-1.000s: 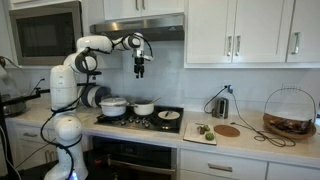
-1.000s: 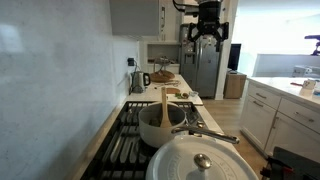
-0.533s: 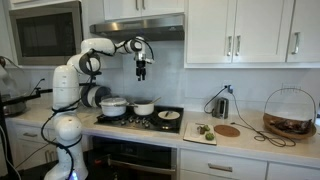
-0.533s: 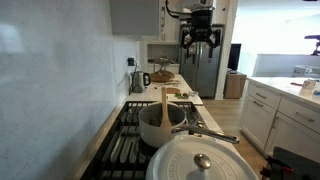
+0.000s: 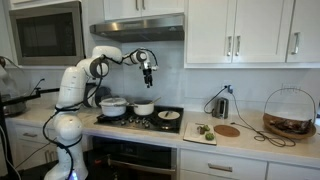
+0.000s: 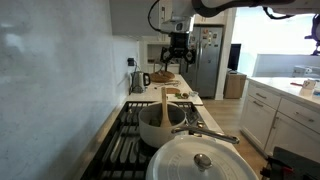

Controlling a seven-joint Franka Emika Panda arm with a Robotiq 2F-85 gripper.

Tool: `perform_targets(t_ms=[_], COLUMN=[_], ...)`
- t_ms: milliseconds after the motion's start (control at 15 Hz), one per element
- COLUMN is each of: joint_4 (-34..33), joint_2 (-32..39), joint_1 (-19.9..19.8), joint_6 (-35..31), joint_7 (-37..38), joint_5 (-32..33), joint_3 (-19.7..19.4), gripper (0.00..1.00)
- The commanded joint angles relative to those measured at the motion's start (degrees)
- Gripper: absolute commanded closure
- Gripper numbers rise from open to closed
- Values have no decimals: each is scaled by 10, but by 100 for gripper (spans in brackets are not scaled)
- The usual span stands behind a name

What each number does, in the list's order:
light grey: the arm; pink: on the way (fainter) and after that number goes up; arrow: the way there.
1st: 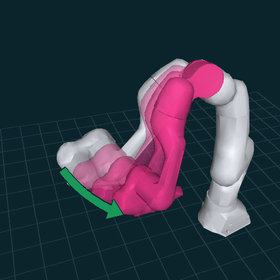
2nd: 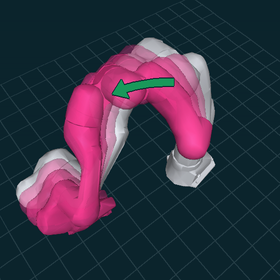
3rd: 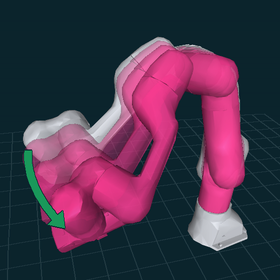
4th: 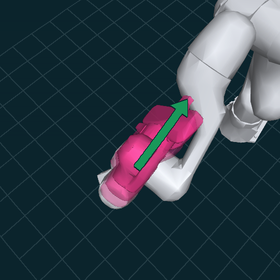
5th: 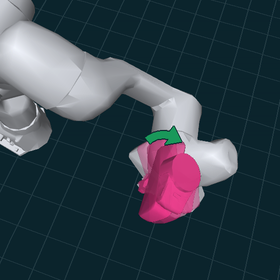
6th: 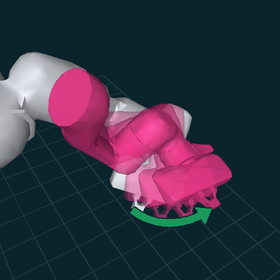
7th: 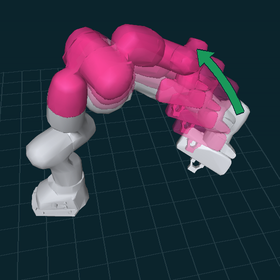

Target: Remove the wooden spatula from the chopping board, place the spatula in the open grey pot on the right side of the stove, stir the contents of the pot with the spatula, remove the spatula from the pot and put it on the chopping board

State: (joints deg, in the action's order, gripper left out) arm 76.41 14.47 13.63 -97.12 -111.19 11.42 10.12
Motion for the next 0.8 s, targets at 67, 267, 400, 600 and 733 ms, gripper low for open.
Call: perform_targets(t_ms=[67, 267, 400, 600, 733], joint_4=[-2, -1, -2, 4, 7], joint_2=[23, 40, 50, 62, 68], joint_1=[6, 5, 4, 6, 6], joint_6=[-76, -98, -96, -100, -105], joint_7=[-6, -3, -3, -4, -4], joint_5=[48, 69, 79, 102, 115], joint_3=[-3, -4, -6, -8, -8], gripper=[0, 0, 0, 0, 0])
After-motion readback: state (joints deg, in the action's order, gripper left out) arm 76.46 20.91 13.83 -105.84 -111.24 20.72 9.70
